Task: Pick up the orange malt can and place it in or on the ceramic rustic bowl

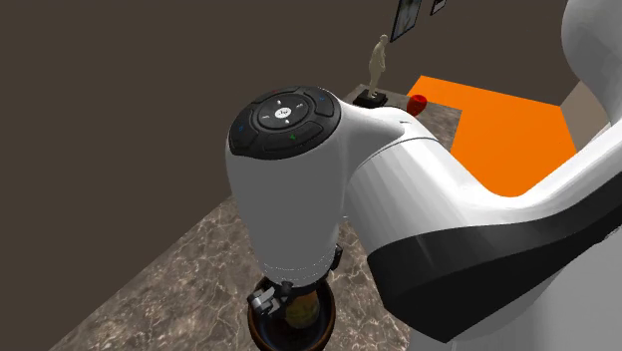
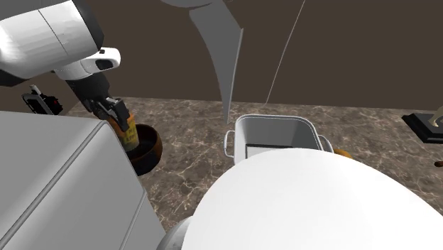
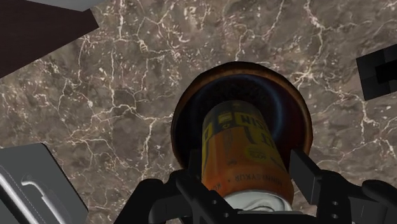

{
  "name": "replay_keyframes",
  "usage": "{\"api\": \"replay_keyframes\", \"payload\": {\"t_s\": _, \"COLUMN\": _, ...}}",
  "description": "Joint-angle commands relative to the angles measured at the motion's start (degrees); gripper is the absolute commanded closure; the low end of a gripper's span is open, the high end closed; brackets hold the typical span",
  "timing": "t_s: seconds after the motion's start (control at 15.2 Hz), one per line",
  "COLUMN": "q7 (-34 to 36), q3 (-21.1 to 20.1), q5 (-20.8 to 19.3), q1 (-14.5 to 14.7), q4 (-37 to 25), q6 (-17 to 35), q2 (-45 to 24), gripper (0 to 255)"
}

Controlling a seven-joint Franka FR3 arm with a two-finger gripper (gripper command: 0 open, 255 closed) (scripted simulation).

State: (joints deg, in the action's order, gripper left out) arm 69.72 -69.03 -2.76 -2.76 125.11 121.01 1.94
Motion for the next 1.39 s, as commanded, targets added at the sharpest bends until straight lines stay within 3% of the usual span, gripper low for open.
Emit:
{"api": "replay_keyframes", "payload": {"t_s": 0.0, "q7": 0.11, "q3": -0.04, "q5": -0.11, "q1": 0.01, "q4": 0.04, "q6": 0.11, "q2": -0.09, "gripper": 255}}
{"api": "replay_keyframes", "payload": {"t_s": 0.26, "q7": 0.11, "q3": -0.04, "q5": -0.12, "q1": 0.01, "q4": 0.04, "q6": 0.11, "q2": -0.09, "gripper": 255}}
{"api": "replay_keyframes", "payload": {"t_s": 0.33, "q7": 0.12, "q3": -0.04, "q5": -0.13, "q1": 0.01, "q4": 0.04, "q6": 0.11, "q2": -0.11, "gripper": 0}}
{"api": "replay_keyframes", "payload": {"t_s": 0.66, "q7": 0.13, "q3": -0.04, "q5": -0.14, "q1": 0.01, "q4": 0.03, "q6": 0.11, "q2": -0.11, "gripper": 0}}
{"api": "replay_keyframes", "payload": {"t_s": 0.92, "q7": -4.57, "q3": 2.13, "q5": 6.07, "q1": 0.83, "q4": -4.85, "q6": -7.15, "q2": 6.01, "gripper": 0}}
{"api": "replay_keyframes", "payload": {"t_s": 1.32, "q7": -4.52, "q3": 2.27, "q5": 6.01, "q1": 0.99, "q4": -4.85, "q6": -7.15, "q2": 5.96, "gripper": 0}}
